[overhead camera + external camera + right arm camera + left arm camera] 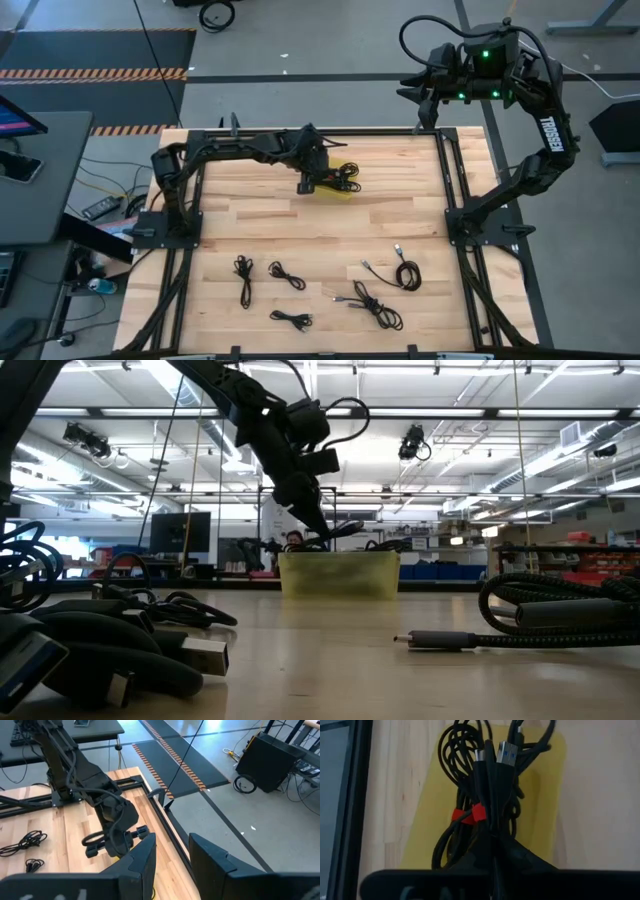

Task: Pick and place USB-C Cables
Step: Put the black charger cable into the yellow bin

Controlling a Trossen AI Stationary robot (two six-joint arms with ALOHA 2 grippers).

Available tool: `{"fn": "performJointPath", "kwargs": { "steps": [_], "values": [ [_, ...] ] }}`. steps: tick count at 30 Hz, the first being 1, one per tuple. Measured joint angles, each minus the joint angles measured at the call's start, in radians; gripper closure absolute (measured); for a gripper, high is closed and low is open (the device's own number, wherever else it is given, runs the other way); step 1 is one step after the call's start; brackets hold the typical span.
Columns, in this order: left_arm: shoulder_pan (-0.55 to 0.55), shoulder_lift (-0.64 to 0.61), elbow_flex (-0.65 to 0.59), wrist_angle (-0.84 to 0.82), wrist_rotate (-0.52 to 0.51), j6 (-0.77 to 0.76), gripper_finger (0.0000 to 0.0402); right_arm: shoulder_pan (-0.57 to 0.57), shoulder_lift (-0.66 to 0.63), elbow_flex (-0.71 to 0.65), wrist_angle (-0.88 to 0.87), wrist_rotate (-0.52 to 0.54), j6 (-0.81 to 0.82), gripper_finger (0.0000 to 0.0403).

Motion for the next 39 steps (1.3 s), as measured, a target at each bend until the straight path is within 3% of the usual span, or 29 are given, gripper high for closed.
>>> {"fn": "performJointPath", "kwargs": {
  "steps": [8, 17, 25, 32, 35, 39],
  "values": [
    [0.010, 0.083, 0.000, 0.012, 0.007, -0.012, 0.0387, 0.006, 0.000, 0.000, 0.000, -0.005, 0.000, 0.0281],
    [-0.002, 0.093, 0.001, 0.037, 0.009, -0.008, 0.0383, 0.007, 0.000, 0.000, 0.000, -0.008, -0.002, 0.0281],
    [-0.017, 0.057, -0.001, 0.036, -0.023, 0.001, 0.0305, 0.007, 0.000, 0.000, -0.001, -0.008, -0.009, 0.0281],
    [-0.026, -0.048, -0.001, 0.045, -0.093, 0.026, 0.0264, 0.007, 0.000, 0.000, -0.002, -0.008, -0.026, 0.0281],
    [-0.040, -0.111, -0.001, 0.015, -0.145, -0.075, 0.0251, 0.007, 0.000, 0.000, -0.002, -0.008, -0.027, 0.0281],
    [-0.077, -0.218, 0.001, -0.182, -0.188, -0.391, 0.0243, 0.007, 0.000, 0.000, -0.010, -0.008, -0.027, 0.0281]
  ]
}}
